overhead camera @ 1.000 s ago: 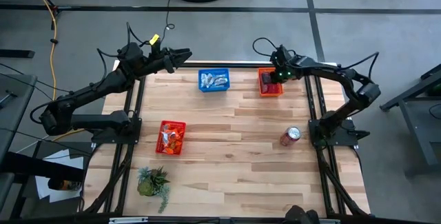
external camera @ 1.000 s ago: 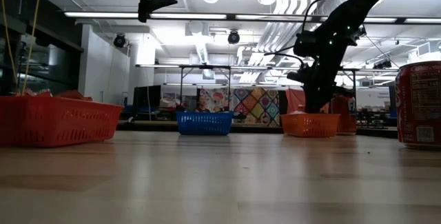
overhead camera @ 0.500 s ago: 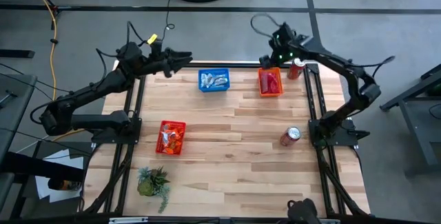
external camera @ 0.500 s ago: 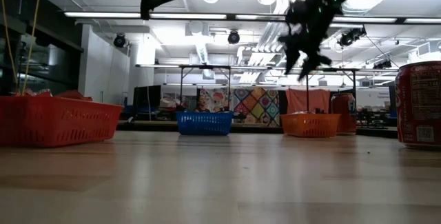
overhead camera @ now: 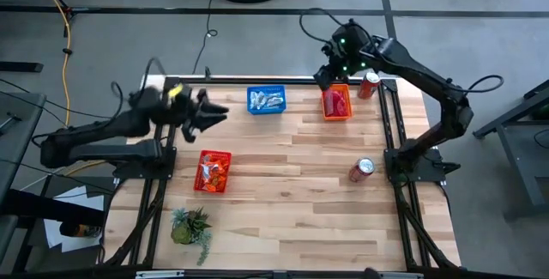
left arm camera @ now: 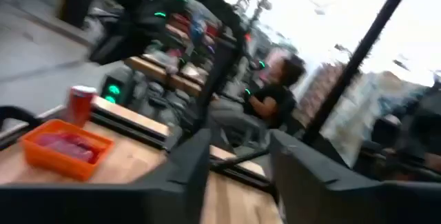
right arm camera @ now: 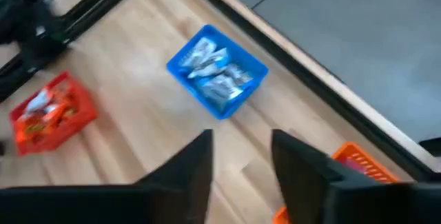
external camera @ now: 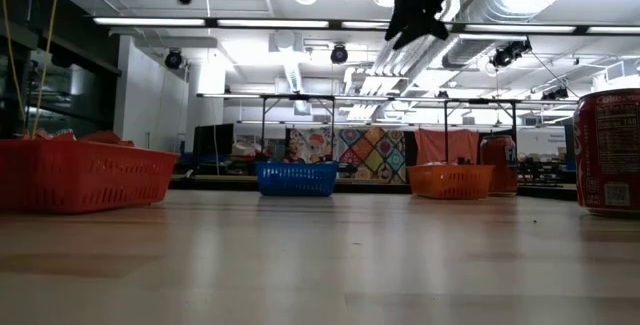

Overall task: Sort candy
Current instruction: Return to Home Position

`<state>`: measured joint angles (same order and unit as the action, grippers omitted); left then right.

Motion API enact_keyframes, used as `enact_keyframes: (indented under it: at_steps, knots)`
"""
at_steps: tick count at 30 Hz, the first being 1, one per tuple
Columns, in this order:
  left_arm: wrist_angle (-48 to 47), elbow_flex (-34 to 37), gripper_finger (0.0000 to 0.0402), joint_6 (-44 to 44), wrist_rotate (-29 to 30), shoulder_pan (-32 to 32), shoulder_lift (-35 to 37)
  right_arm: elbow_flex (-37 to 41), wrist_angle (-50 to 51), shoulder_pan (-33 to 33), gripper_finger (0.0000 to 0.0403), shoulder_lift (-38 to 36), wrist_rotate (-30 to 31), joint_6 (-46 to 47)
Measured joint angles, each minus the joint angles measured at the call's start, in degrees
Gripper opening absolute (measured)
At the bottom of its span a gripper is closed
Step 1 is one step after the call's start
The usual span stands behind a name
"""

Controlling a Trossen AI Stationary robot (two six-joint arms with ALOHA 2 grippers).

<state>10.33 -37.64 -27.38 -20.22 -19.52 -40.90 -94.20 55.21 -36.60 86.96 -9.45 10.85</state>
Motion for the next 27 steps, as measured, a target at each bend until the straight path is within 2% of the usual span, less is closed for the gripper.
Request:
enact_keyframes:
  at_steps: [4, 6, 11, 15, 19, 23, 27]
  knots:
    - [7.48, 12.37, 0.0037, -1.66, 11.75, 6.38, 10.39, -0.17, 3.67, 3.04, 0.0042, -1.51, 0.43, 0.07]
    - [12.44, 18.38, 0.0010, -3.22, 15.05, 8.22, 15.01, -0.17, 6.50, 3.98, 0.0012, -2.08, 0.56, 0.38]
    - [21.83, 28.32, 0.0007, -4.30, 18.00, 9.89, 24.28, -0.17, 10.16, 6.46, 0.0007, -4.04, 0.23, 2.19]
    - [22.66, 32.81, 0.0003, -5.82, 18.04, 9.98, 29.75, -0.17, 10.15, 10.05, 0.0006, -6.96, -1.55, 2.35]
    - [23.07, 36.88, 0.0001, -7.12, 18.43, 9.99, 33.96, -0.17, 10.15, 14.72, 0.0001, -10.49, 0.04, 5.46]
    - [18.36, 36.91, 0.0000, -7.52, 19.22, 10.00, 36.20, 1.22, 9.31, 20.14, 0.0001, -14.91, 4.47, 8.58]
    - [18.05, 36.84, 0.0000, -7.17, 19.22, 10.00, 36.81, 9.91, 4.65, 25.13, 0.0001, -22.63, 7.66, 13.29]
